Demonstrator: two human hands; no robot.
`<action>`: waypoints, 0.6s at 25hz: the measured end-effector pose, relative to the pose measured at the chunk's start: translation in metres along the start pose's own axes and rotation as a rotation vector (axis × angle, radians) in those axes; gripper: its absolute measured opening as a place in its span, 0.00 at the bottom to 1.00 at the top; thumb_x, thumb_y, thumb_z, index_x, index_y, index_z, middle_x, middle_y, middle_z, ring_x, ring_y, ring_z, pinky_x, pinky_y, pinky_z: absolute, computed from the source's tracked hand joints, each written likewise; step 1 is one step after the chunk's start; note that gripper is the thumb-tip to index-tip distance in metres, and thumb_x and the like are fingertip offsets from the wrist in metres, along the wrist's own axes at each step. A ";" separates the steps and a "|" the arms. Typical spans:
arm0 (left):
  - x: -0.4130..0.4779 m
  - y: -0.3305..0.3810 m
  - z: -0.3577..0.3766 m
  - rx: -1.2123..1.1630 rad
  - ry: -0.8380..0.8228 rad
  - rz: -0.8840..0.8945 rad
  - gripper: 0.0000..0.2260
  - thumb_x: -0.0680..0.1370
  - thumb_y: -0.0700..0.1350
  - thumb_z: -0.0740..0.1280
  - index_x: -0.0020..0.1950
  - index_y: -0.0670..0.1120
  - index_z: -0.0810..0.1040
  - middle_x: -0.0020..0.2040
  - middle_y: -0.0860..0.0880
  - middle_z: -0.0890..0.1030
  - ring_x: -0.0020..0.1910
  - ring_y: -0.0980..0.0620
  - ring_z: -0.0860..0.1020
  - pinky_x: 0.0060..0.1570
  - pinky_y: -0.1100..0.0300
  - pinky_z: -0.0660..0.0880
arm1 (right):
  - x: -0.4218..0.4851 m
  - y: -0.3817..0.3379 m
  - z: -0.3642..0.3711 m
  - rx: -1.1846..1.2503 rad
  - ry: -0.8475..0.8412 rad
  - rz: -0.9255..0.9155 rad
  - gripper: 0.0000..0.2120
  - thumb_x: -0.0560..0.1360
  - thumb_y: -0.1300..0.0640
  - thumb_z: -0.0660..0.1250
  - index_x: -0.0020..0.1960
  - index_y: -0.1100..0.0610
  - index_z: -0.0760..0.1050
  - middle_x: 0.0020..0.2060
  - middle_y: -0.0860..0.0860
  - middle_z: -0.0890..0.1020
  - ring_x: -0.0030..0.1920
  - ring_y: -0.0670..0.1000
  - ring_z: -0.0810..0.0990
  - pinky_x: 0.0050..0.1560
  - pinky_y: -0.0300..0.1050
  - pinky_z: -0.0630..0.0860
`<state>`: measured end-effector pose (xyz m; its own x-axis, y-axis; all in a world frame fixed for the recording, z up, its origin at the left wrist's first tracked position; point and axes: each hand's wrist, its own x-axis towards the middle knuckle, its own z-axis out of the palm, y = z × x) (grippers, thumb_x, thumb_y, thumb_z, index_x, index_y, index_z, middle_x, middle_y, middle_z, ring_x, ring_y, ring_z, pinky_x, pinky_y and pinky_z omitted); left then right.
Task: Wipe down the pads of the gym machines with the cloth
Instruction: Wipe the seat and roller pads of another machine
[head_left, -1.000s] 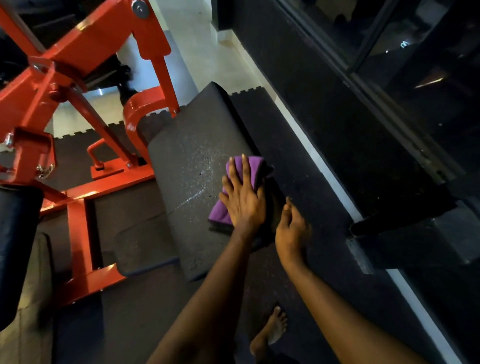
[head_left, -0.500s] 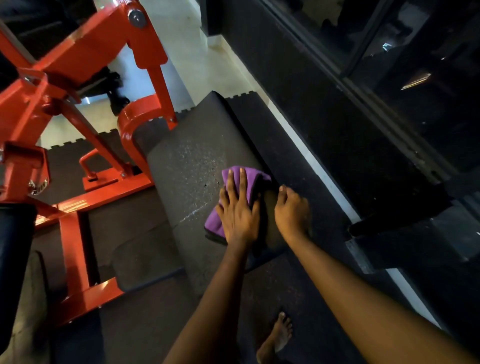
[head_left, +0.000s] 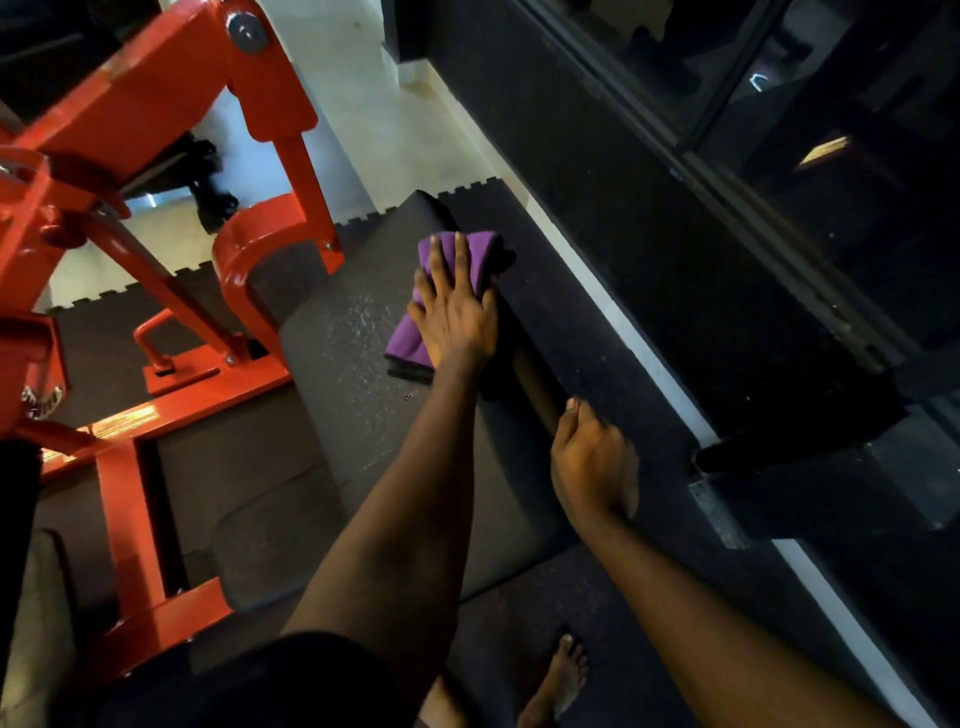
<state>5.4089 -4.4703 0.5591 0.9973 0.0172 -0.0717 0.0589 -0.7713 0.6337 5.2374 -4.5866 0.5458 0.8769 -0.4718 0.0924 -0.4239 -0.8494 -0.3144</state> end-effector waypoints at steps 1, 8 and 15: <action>-0.019 -0.002 0.005 -0.025 0.021 0.027 0.32 0.83 0.57 0.56 0.82 0.56 0.42 0.83 0.49 0.42 0.81 0.40 0.47 0.77 0.37 0.50 | 0.000 0.001 -0.003 0.027 -0.016 0.010 0.18 0.85 0.50 0.54 0.54 0.56 0.81 0.40 0.59 0.84 0.42 0.63 0.83 0.39 0.50 0.72; -0.070 -0.023 0.017 -0.096 -0.020 0.003 0.32 0.83 0.59 0.56 0.81 0.61 0.40 0.82 0.54 0.40 0.81 0.44 0.45 0.76 0.38 0.47 | 0.058 -0.050 -0.006 0.176 -0.219 0.017 0.19 0.85 0.49 0.54 0.61 0.56 0.80 0.53 0.60 0.84 0.55 0.62 0.82 0.51 0.51 0.75; 0.068 -0.033 -0.013 0.022 0.002 0.018 0.31 0.83 0.59 0.56 0.82 0.58 0.44 0.83 0.50 0.41 0.80 0.39 0.47 0.75 0.37 0.49 | 0.064 -0.071 0.021 -0.061 -0.065 -0.068 0.22 0.86 0.48 0.49 0.63 0.58 0.77 0.45 0.57 0.85 0.42 0.57 0.85 0.38 0.48 0.77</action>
<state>5.4757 -4.4352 0.5432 0.9983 0.0041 -0.0590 0.0397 -0.7853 0.6179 5.3285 -4.5510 0.5543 0.9159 -0.3982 0.0497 -0.3745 -0.8927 -0.2508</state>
